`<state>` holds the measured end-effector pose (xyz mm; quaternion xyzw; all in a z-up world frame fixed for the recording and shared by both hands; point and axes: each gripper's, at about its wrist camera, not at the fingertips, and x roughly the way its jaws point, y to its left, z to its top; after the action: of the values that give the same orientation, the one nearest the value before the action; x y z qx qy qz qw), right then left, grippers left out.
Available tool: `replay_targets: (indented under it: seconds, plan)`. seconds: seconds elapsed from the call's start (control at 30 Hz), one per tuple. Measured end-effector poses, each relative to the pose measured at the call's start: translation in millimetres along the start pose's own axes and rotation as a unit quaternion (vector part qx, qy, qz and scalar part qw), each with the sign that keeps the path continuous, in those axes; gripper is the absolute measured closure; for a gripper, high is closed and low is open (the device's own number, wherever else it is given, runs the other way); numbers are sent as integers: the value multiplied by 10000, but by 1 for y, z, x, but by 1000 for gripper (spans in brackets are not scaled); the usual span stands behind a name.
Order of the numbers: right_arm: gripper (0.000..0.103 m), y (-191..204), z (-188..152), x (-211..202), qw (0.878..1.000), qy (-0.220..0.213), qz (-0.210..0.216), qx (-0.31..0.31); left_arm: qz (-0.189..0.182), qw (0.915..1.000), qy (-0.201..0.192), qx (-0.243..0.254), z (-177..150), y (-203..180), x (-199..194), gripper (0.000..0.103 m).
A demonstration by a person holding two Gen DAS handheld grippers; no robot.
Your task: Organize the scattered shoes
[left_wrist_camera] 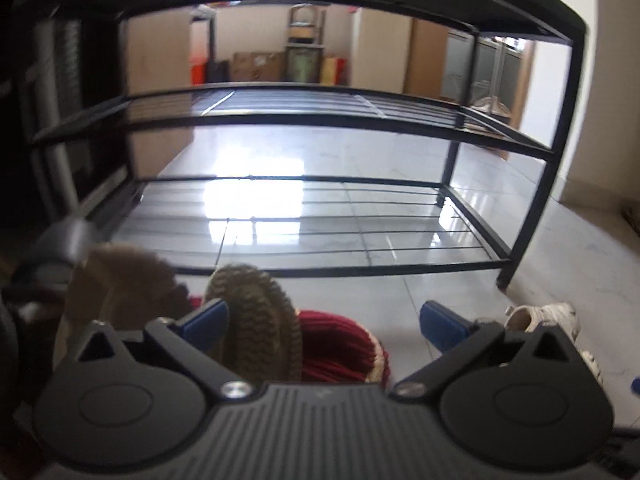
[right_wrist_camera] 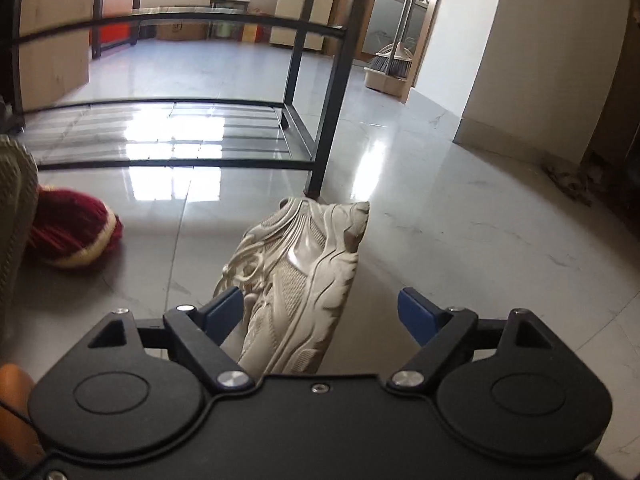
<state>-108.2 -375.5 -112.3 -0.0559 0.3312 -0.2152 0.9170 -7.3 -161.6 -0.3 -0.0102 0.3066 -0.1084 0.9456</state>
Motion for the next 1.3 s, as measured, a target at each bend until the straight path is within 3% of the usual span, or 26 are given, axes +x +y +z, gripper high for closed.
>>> replay_targets:
  seconds: [0.2, 0.3, 0.33, 0.5, 0.57, 0.63, 0.8, 0.97, 1.13, 1.23, 1.3]
  plan:
    - [16, 10, -7, 27, 9990, 418, 0, 168, -122, 9990, 251, -349, -16, 11, 21, 1]
    - [42, 7, -20, 36, 9977, 619, 106, 268, -14, 9980, 406, -491, -22, 18, 27, 1]
    - [43, 2, -20, 36, 9959, 643, 325, 555, 38, 9977, 458, -507, -24, 19, 31, 1]
    - [45, -17, -23, 40, 9904, 645, 616, 1060, 70, 9967, 591, -557, -28, 23, 36, 1]
    - [46, -36, -26, 40, 9816, 664, 869, 1564, 10, 9972, 541, -508, -29, 21, 34, 1]
    - [48, -68, -34, 43, 9605, 738, 1205, 2397, -51, 9975, 502, -487, -30, 21, 32, 1]
    - [51, -107, -52, 45, 9292, 789, 1426, 3316, -97, 9969, 605, -498, -29, 23, 31, 1]
    - [48, -126, -70, 42, 9194, 797, 1270, 3636, -88, 9960, 687, -570, -30, 26, 33, 1]
    - [40, -132, -75, 37, 9246, 907, 746, 3625, -67, 9965, 621, -549, -30, 26, 31, 1]
    - [47, -137, -79, 38, 9263, 1027, 568, 3581, -97, 9965, 646, -521, -30, 25, 31, 1]
    - [46, -138, -84, 41, 9236, 1088, 649, 3618, -122, 9964, 675, -492, -30, 24, 32, 1]
